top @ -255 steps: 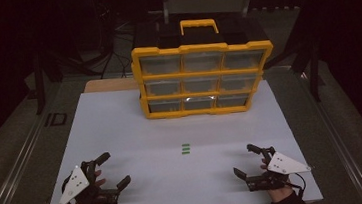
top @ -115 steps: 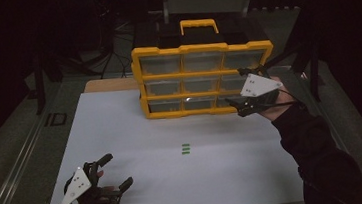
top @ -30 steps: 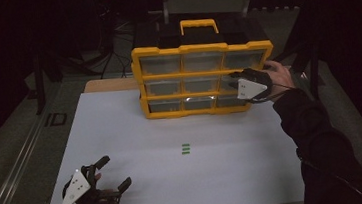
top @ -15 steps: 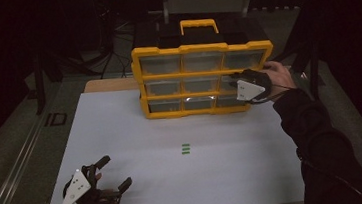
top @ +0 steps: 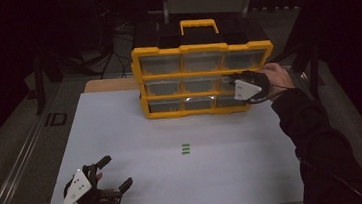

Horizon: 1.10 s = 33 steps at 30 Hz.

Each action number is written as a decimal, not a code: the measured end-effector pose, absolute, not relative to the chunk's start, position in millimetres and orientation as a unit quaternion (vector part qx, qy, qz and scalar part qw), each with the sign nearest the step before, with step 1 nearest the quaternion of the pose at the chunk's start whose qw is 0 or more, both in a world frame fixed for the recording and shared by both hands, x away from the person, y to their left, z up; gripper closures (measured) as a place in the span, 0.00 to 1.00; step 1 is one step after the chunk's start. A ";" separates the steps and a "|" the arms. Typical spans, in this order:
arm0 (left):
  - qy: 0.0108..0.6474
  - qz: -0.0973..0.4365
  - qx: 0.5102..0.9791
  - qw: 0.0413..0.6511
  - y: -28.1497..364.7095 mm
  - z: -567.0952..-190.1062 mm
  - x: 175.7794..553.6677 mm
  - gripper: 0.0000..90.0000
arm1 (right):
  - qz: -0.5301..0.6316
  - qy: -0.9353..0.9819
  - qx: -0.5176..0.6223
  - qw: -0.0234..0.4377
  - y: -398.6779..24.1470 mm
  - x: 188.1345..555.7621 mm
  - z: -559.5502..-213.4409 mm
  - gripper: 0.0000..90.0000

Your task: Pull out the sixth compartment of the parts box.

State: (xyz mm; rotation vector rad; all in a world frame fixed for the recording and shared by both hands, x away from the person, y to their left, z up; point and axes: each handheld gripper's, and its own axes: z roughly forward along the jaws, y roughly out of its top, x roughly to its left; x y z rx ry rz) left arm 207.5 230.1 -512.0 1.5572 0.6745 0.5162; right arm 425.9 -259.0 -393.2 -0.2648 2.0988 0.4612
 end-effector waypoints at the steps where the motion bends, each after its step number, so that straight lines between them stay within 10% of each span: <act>1: 0.295 0.225 0.680 0.632 230.0 -512.0 207.6 0.00 | 0.188 0.857 -0.107 0.468 -258.8 426.1 -392.7 0.83; 33: 0.288 0.225 0.681 0.635 229.2 -511.2 208.1 0.00 | 0.182 0.875 -0.091 0.439 -255.6 416.0 -380.3 0.84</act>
